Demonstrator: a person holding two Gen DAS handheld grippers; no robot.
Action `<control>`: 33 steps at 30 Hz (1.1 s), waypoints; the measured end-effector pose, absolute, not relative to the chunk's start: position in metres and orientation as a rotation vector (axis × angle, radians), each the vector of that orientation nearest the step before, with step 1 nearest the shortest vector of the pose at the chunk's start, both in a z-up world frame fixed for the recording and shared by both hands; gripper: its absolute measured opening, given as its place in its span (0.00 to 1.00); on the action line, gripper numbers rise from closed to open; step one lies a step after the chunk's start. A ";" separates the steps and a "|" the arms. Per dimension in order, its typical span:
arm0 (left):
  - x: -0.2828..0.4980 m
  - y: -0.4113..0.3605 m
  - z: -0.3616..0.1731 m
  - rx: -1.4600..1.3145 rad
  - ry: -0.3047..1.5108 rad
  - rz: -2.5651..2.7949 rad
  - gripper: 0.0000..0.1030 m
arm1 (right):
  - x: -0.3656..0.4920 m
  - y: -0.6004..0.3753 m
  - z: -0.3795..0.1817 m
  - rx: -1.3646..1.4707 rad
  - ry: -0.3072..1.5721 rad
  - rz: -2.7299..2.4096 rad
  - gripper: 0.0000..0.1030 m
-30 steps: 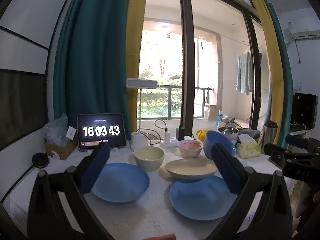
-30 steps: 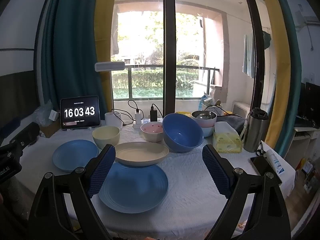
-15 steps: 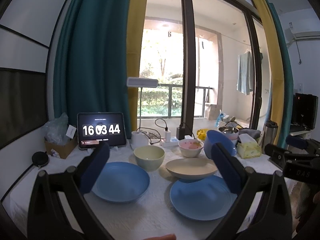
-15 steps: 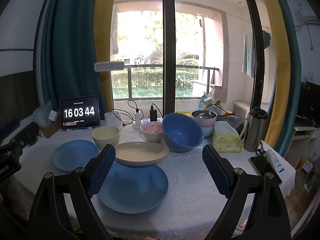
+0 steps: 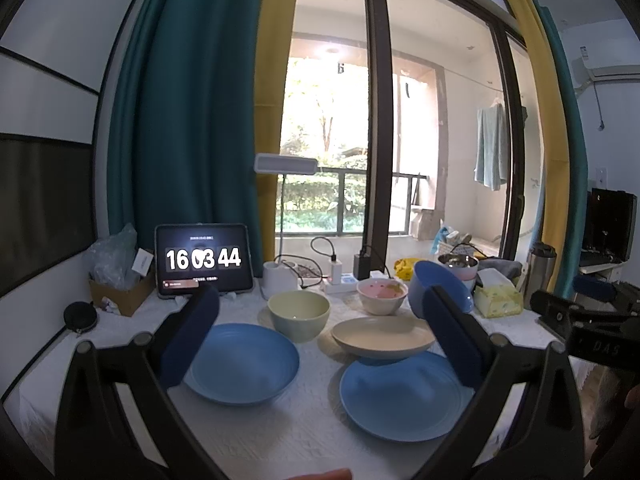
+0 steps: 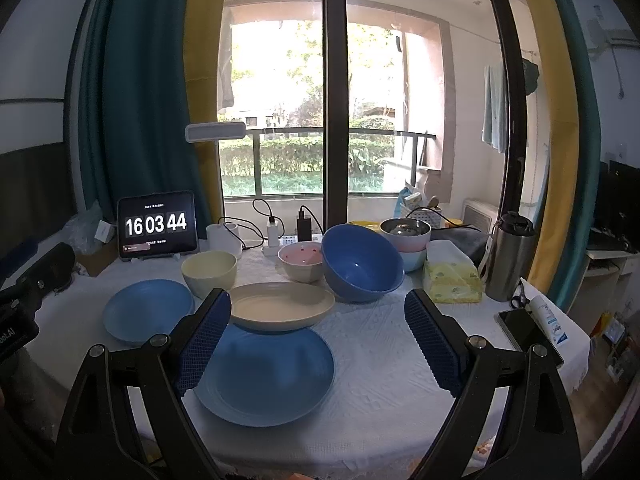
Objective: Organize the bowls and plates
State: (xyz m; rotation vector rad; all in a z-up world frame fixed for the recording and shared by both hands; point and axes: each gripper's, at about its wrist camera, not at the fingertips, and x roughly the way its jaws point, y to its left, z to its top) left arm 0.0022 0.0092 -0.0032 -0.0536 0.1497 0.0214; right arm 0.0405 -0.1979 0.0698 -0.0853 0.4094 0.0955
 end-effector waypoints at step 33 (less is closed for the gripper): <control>0.005 0.009 -0.006 -0.058 0.154 0.019 0.99 | 0.041 -0.196 0.069 -0.087 0.416 0.099 0.89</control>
